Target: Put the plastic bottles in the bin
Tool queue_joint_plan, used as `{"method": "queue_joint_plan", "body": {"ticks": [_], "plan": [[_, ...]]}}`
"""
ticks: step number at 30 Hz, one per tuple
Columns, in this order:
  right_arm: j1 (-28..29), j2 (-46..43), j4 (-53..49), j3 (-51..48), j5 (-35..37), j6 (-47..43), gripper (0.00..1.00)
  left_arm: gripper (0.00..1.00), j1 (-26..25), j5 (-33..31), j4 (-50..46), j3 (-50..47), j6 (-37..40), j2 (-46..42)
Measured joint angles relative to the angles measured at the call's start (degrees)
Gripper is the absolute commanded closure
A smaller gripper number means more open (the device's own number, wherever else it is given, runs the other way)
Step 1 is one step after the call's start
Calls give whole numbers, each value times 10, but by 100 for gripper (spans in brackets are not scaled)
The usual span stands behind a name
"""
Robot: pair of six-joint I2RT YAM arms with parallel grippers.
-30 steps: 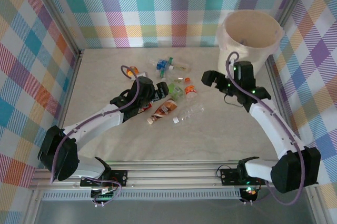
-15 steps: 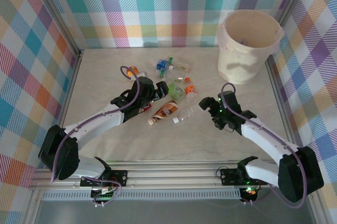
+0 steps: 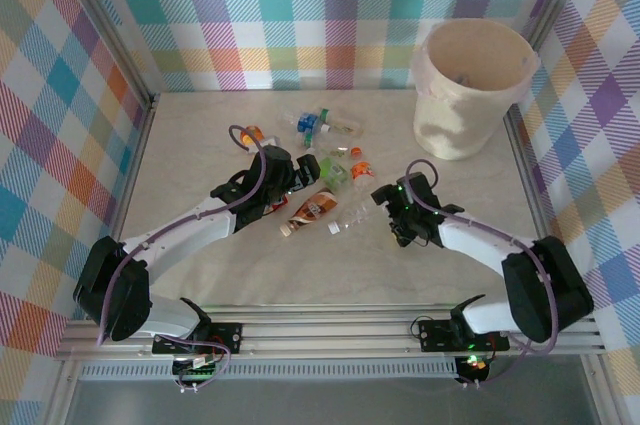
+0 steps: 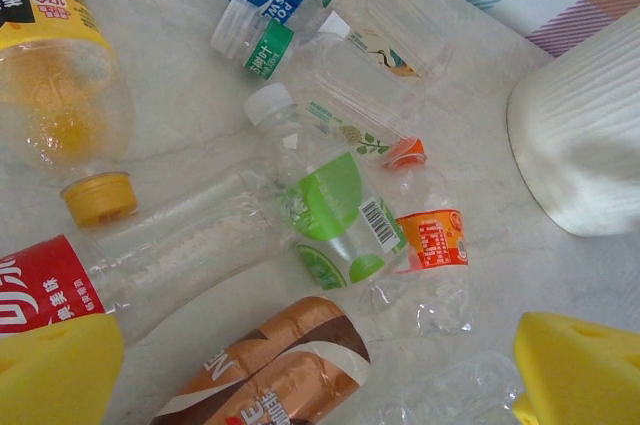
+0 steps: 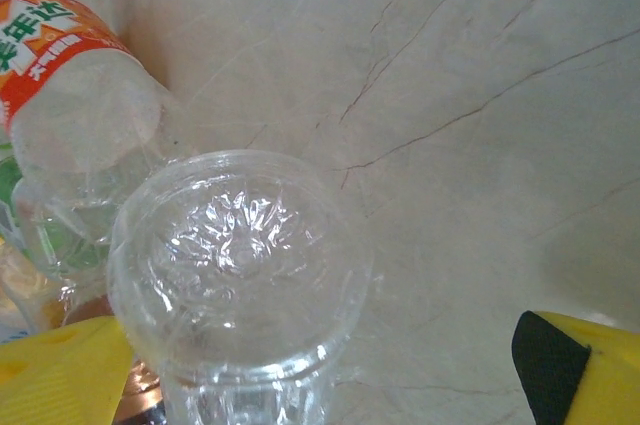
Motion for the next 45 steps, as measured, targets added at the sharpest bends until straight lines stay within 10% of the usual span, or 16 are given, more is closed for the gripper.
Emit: {"method": "queue_joint_plan", "body": {"ticks": [25,45], "plan": [[10,78,55,9,-5,-7,42,0,0,-15,-4,-19,-11,-5],[9,-113,80,43,90,-281,59,0,0,12,23,-19,-9,0]]}}
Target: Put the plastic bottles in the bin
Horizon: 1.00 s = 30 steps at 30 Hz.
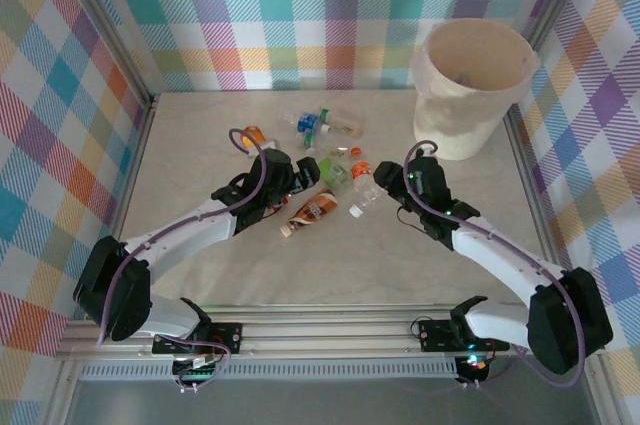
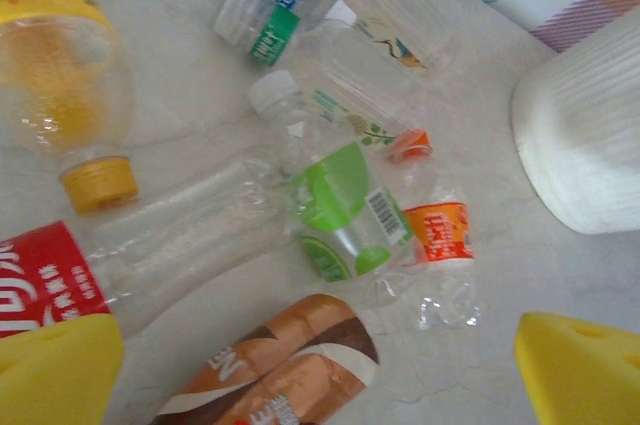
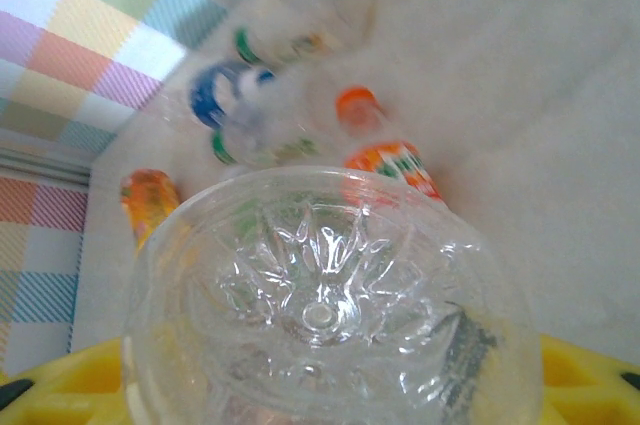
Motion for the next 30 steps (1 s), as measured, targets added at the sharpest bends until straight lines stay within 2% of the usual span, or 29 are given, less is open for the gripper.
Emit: {"method": "queue_joint_plan", "body": {"ticks": [9,13,21,30], "plan": [[-48,0,44,81,3,-90,60,0,-2,56,48,0,28,0],[-86,10,69,132,-18,-115,60,0,-5,66,52,0,36,0],[-200,41,105,213,-64,-116,61,0,-6,68,52,0,40,0],[-323,133,115,326,-131,-46,61,0,-6,68,52,-3,39,-12]]}}
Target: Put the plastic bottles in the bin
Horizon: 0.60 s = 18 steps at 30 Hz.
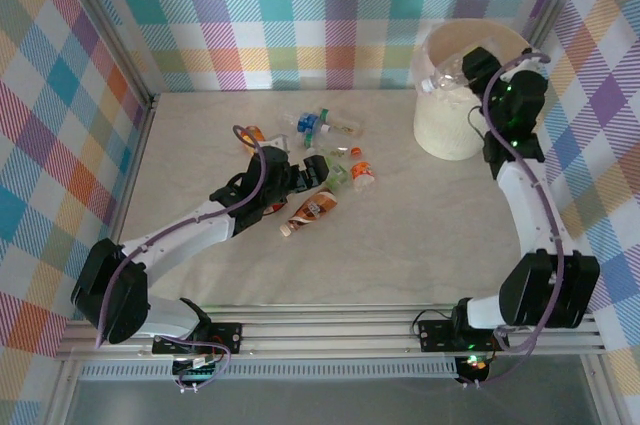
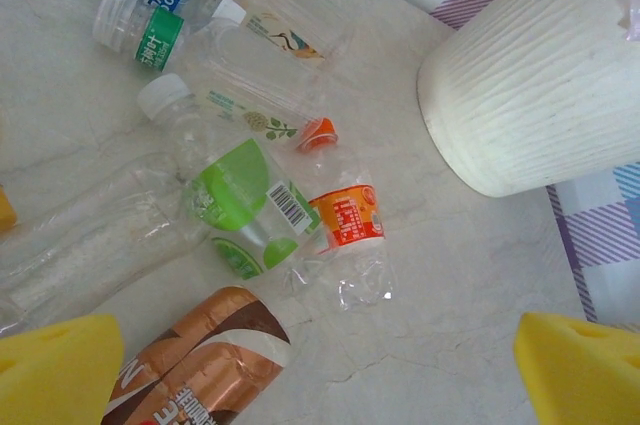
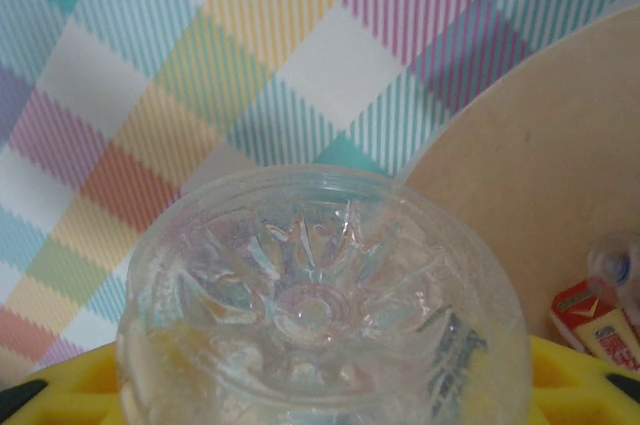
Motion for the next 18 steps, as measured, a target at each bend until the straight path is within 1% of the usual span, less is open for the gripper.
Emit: {"method": "queue_joint_plan", "body": {"ticks": [3,7,11,15,18], "plan": [[-33,54,-1,58,-26,38,62,0,-1,0,0,-4,-2,-3],[-63,119,-9,115,-47,77,62,0,-1,0,2,-8,-5,-5],[-75,169,-38,167,-46,85,61,0,-4,0,2,-12,-11,-5],[-78,207,-72,212,-31,76,60,0,-4,0,2,-12,-13,-5],[-78,232,-96,245,-17,71,57,0,-5,0,2,-12,-14,-5]]}}
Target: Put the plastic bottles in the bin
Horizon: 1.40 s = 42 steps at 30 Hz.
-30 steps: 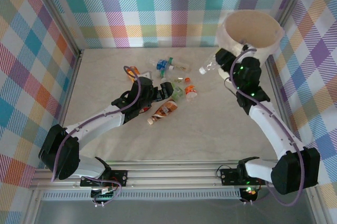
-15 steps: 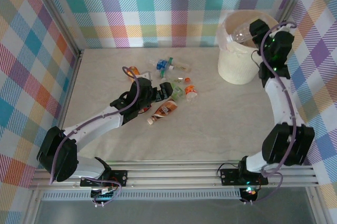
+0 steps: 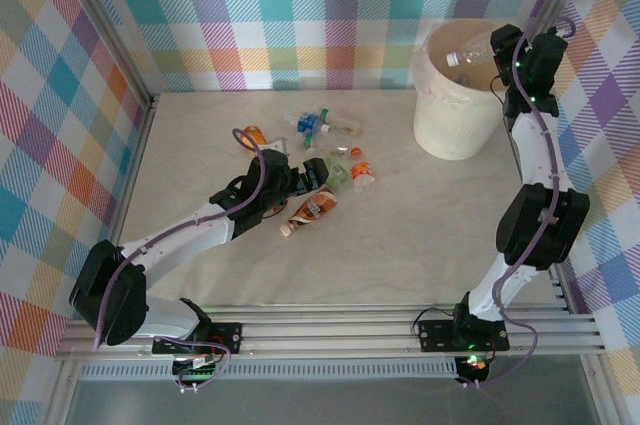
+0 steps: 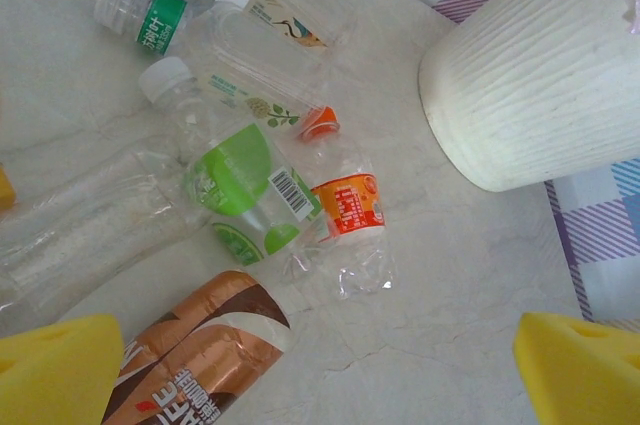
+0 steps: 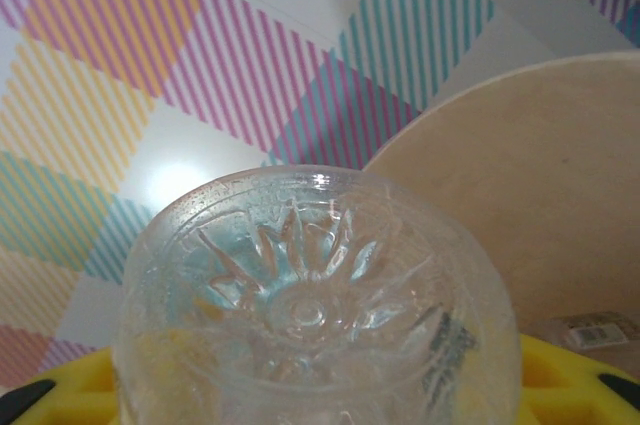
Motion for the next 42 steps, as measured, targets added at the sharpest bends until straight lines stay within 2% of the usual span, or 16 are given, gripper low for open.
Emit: {"method": "queue_joint_plan", "body": {"ticks": [7,13,18,26,33,37,42], "plan": [[0,87,-58,97,37,31,51,0,-5,0,-6,0,-1,0],[0,160,-120,190,51,80,25,0,-19,0,-35,-2,5,0],[0,167,-155,214,61,89,14,0,-36,-10,-71,-2,17,1],[0,155,-176,213,74,63,7,0,-39,-24,-102,-2,34,9],[0,108,-177,180,77,21,4,0,-40,-29,-114,-2,46,17],[4,73,-172,159,77,-28,0,0,-40,-29,-116,-2,50,31],[15,13,-149,101,83,-109,0,0,-40,-28,-128,0,65,54]]}}
